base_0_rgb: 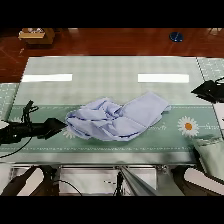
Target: Fold the shirts.
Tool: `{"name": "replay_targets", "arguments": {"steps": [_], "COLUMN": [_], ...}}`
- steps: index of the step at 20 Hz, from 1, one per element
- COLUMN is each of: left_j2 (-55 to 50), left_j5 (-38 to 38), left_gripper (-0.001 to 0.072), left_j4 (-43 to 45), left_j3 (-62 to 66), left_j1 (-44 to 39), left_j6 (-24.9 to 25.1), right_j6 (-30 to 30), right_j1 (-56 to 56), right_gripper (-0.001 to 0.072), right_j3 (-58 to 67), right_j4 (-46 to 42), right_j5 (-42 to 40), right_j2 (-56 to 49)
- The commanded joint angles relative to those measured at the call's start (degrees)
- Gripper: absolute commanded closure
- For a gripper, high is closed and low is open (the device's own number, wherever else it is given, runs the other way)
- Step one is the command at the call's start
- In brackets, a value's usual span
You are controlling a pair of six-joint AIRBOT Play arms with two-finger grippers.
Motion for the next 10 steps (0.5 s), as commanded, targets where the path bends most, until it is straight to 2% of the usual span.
{"name": "replay_targets", "arguments": {"steps": [1, 3, 5, 7, 8, 9, 10], "left_j2": [-8.4, -13.7, -19.1, -22.3, -23.2, -23.8, -24.2], "left_j5": [3.0, 4.0, 5.3, 5.3, 5.2, 5.2, 5.2], "left_gripper": [0.0106, 0.0098, 0.0046, 0.0078, 0.0169, 0.0444, 0.0601], "left_j4": [-7.3, -9.3, -9.3, -9.3, -9.3, -9.3, -9.3], "left_j3": [-0.7, -0.4, 0.8, 3.5, 5.0, 6.4, 7.7], "left_j1": [0.8, -0.6, -3.3, -6.2, -7.3, -8.2, -9.1], "left_j6": [5.9, 8.4, 8.7, 8.6, 8.6, 8.6, 8.6], "right_j6": [-0.3, -0.3, -0.3, -0.3, -0.3, -0.3, -0.3], "right_j1": [-0.1, -0.1, -0.1, -0.1, -0.1, -0.1, -0.1], "right_gripper": [0.0220, 0.0220, 0.0220, 0.0221, 0.0221, 0.0221, 0.0221], "right_j3": [-0.3, -0.3, -0.3, -0.3, -0.3, -0.3, -0.3], "right_j4": [0.3, 0.3, 0.3, 0.3, 0.3, 0.3, 0.3], "right_j5": [0.4, 0.9, 1.4, 2.0, 2.3, 2.5, 2.8], "right_j2": [0.0, 0.0, 0.0, 0.0, 0.0, 0.0, 0.0]}}
